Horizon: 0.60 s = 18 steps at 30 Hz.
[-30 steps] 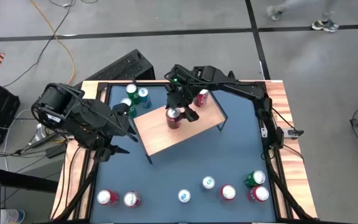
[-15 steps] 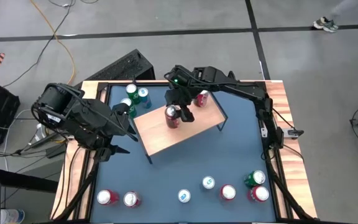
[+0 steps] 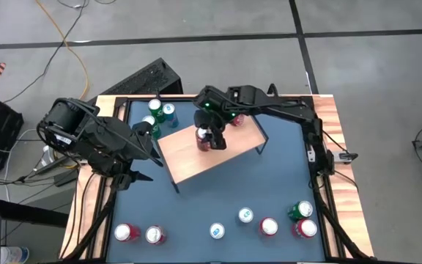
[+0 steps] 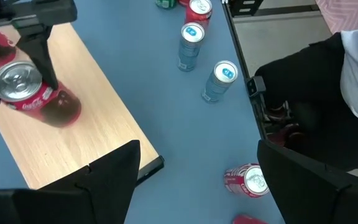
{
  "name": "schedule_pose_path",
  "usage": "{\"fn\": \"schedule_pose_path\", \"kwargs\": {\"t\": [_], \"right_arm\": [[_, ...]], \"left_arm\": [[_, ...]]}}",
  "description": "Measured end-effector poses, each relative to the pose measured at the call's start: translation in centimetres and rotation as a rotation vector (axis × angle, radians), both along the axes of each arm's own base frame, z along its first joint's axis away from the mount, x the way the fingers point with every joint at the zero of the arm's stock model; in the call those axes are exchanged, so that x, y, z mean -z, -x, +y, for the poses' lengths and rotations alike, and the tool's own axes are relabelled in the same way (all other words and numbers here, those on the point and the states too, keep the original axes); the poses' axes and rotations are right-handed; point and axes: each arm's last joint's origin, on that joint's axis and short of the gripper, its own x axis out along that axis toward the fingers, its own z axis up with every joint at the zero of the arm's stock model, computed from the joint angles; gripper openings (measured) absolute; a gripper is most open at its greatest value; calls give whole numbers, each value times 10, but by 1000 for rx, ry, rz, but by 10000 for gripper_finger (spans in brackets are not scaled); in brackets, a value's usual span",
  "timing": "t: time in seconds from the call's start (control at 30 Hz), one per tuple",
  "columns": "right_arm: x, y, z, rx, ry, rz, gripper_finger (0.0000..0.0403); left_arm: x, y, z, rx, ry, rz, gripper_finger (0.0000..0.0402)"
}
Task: Place canned beverage on shelf
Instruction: Put the top red white soda can on the shelf aligned with the other red white soda can
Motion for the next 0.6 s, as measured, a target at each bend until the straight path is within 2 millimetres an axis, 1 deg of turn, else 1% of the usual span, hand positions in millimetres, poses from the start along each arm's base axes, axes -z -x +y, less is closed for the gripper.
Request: {"fn": "schedule_pose_path", "kwargs": {"t": [0.13, 0.2, 0.3, 0.37, 0.47, 0.6], "right_arm": [[-8, 12, 2, 36, -12, 31, 250], [-15, 22, 3, 63, -6, 45, 249], [-20, 28, 7, 96, 23, 60, 249], [-26, 38, 7, 116, 29, 75, 248], [-39, 49, 12, 126, 46, 50, 248], [-45, 58, 16, 146, 37, 59, 248]], "left_arm": [[0, 0, 0, -9, 2, 1, 309], [0, 0, 0, -16, -2, 0, 309], [0, 0, -1, -16, 2, 1, 309], [0, 1, -3, -7, 2, 1, 309], [0, 2, -6, -1, -8, -2, 309], [0, 4, -11, -6, -34, -14, 309]]}}
